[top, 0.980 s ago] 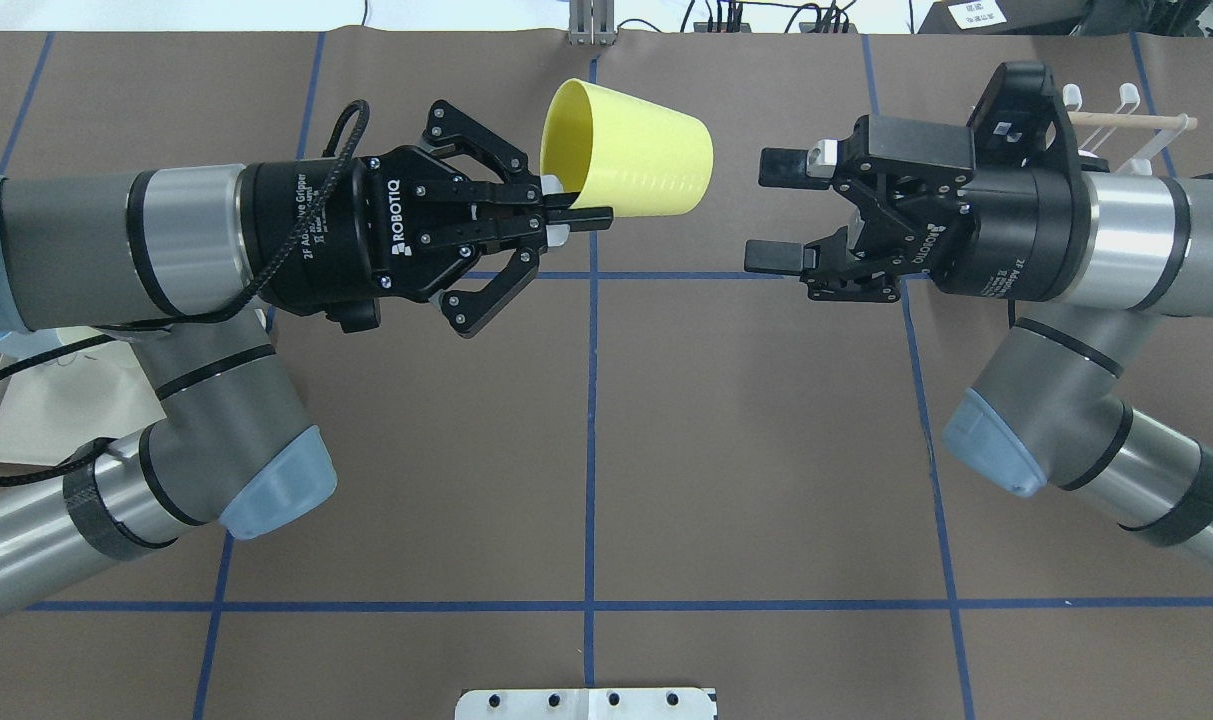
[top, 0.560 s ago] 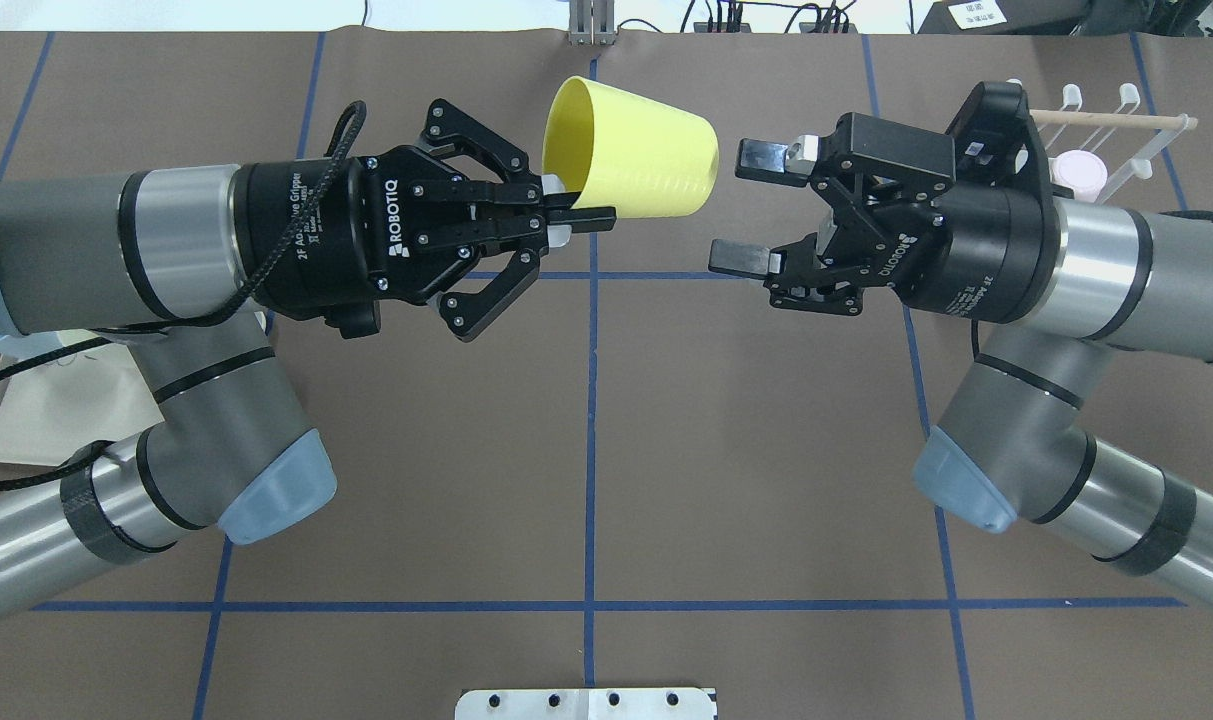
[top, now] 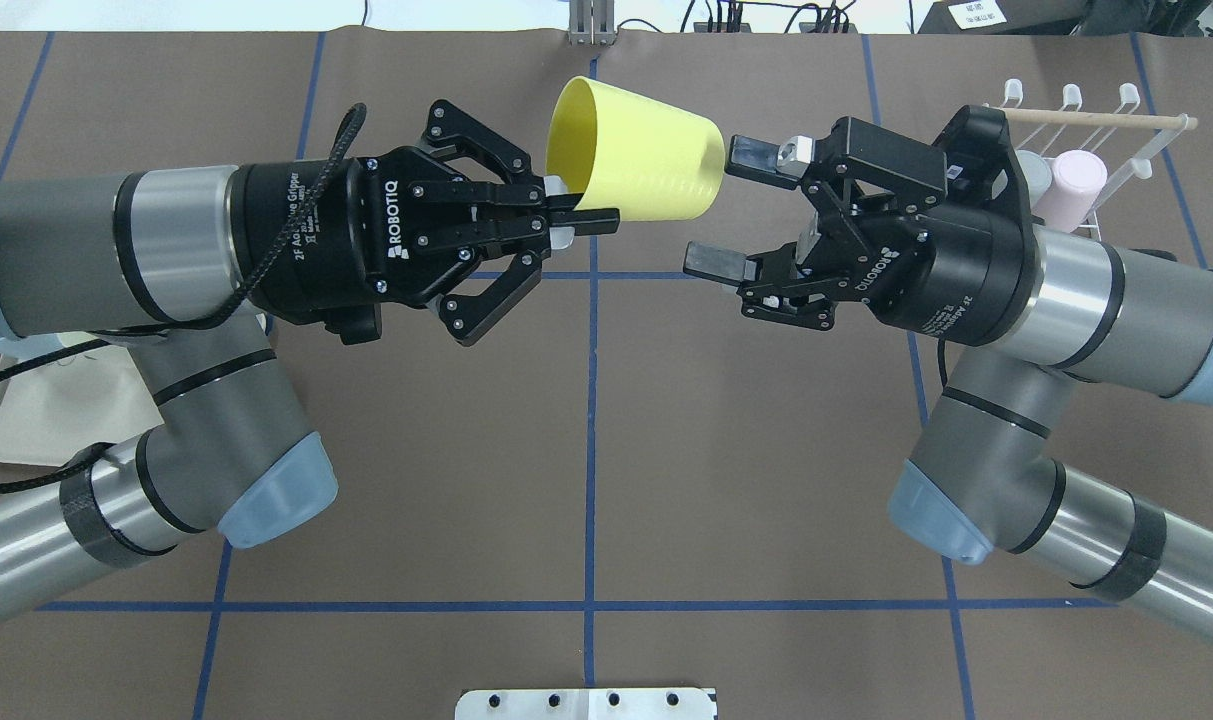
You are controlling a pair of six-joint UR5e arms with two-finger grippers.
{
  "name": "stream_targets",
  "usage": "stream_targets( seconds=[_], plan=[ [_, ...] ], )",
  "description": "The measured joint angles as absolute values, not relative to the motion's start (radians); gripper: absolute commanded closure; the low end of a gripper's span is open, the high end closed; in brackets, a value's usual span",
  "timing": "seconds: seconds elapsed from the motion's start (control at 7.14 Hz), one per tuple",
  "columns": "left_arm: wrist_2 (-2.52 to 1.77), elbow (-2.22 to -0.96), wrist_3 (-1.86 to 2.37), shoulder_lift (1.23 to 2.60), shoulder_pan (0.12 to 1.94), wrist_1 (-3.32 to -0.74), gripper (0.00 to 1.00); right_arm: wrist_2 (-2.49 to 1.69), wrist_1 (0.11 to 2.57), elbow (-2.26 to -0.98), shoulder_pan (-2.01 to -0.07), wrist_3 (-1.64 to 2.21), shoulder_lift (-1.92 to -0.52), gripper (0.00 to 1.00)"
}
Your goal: Transfer IKEA cup to right arm and place on rack
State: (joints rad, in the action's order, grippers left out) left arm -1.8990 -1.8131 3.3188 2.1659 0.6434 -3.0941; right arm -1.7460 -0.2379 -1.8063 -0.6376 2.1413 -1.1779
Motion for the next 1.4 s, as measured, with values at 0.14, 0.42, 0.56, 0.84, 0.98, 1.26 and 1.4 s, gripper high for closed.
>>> stream_targets(
  seconds=[0.14,0.42,0.56,0.84,0.98,1.26,1.4],
  plan=[
    [-1.899,-1.815,3.321,2.167,0.640,-3.094,1.00,-1.744,-0.239,-1.802,-0.637,2.141,-1.175,0.02],
    [-1.899,-1.817,3.321,2.167,0.626,-3.093,1.00,-1.743,-0.240,-1.797,-0.636,2.141,-1.167,0.02],
    [-1.899,-1.817,3.321,2.167,0.622,-3.093,1.00,-1.742,-0.241,-1.796,-0.635,2.141,-1.162,0.02],
    [-1.899,-1.817,3.321,2.168,0.613,-3.092,1.00,-1.741,-0.241,-1.793,-0.635,2.141,-1.156,0.02],
    [-1.899,-1.818,3.322,2.168,0.611,-3.093,1.00,-1.741,-0.241,-1.790,-0.635,2.141,-1.154,0.02],
    [-1.899,-1.824,3.327,2.168,0.607,-3.093,1.00,-1.741,-0.241,-1.784,-0.635,2.141,-1.150,0.12],
    [-1.899,-1.824,3.328,2.168,0.605,-3.093,1.00,-1.742,-0.242,-1.783,-0.635,2.141,-1.149,0.18]
  ],
)
